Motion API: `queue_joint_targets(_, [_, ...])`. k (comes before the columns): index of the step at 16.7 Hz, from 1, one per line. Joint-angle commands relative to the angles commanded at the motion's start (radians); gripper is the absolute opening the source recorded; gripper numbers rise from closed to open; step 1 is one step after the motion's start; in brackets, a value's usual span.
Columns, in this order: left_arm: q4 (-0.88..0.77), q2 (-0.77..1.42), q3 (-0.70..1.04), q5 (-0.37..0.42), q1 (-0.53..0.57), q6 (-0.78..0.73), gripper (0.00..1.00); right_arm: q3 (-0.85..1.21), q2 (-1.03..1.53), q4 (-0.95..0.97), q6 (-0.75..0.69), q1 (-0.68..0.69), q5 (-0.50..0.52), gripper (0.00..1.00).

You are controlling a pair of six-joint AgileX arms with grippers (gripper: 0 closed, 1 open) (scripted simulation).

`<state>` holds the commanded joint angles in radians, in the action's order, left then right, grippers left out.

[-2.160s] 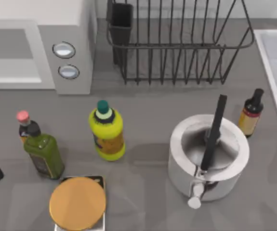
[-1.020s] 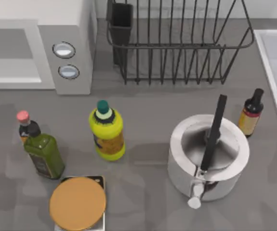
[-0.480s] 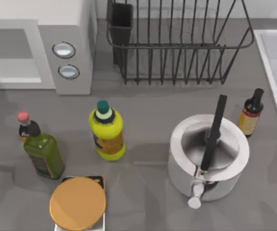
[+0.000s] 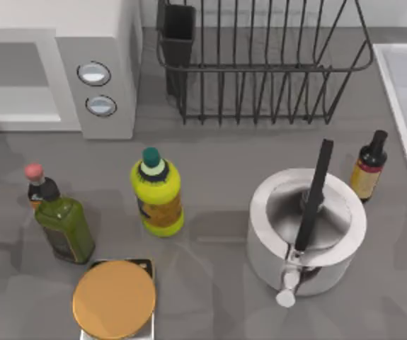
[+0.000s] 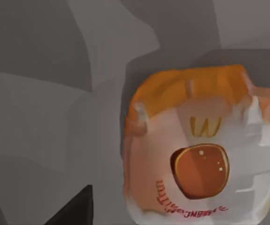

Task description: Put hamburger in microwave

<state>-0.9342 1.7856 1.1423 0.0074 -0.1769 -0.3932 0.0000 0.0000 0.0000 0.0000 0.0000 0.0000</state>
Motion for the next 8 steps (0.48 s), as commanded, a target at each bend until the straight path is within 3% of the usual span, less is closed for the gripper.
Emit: queue_joint_targets(8, [0.273,0.135,-0.134,0.001,-0.003,-0.005,1.0,0.0,0.0,0.0,0.0,0.0,0.0,1.0])
